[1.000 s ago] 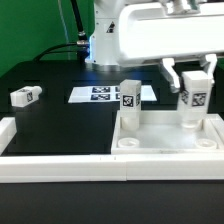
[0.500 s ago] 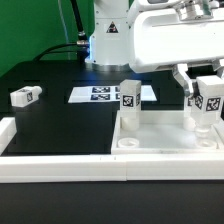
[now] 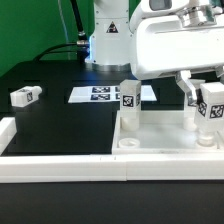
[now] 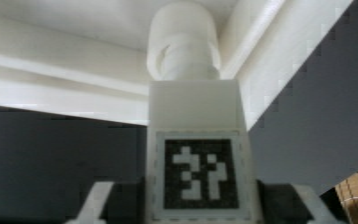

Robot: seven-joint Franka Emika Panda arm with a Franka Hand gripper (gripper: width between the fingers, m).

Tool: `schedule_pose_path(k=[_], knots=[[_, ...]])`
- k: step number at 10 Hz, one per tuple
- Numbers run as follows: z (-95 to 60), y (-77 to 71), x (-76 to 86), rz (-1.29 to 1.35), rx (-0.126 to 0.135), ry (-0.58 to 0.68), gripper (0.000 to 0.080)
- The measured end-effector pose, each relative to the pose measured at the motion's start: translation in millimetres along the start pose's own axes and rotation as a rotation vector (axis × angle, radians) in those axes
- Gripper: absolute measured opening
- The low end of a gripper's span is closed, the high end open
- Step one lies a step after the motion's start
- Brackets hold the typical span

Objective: Assemble square table

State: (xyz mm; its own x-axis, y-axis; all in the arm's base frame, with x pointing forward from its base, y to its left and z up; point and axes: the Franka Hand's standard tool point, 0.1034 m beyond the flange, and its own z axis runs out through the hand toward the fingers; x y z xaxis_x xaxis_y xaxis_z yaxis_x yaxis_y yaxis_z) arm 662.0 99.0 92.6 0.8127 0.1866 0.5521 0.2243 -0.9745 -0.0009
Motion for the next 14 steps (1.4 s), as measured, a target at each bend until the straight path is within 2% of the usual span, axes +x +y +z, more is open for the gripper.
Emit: schedule_pose_path(k=[3,4,6,9,10,11,12,14], knots=[[11.9,-1.2,-9.1,0.002,-0.001,0.002,0.0288],[14.6,-0.9,-9.6,0.002,-0.009,0.027,0.0288],[14.9,-3.6,-6.5,0.013,-0.022,0.077,0.0288],[14.9,-3.2,-6.3,0.016,-0.023,0.075,0.0297],[14.9,-3.2,-6.3,0.016,-0.023,0.075,0.0466],[14.9,-3.2,-6.3,0.016,-0.023,0.075,0.0466],[14.9,-3.2,-6.3,0.016,-0.023,0.075,0.0613],[14.9,-3.2,-6.3,0.016,-0.023,0.075,0.0647]])
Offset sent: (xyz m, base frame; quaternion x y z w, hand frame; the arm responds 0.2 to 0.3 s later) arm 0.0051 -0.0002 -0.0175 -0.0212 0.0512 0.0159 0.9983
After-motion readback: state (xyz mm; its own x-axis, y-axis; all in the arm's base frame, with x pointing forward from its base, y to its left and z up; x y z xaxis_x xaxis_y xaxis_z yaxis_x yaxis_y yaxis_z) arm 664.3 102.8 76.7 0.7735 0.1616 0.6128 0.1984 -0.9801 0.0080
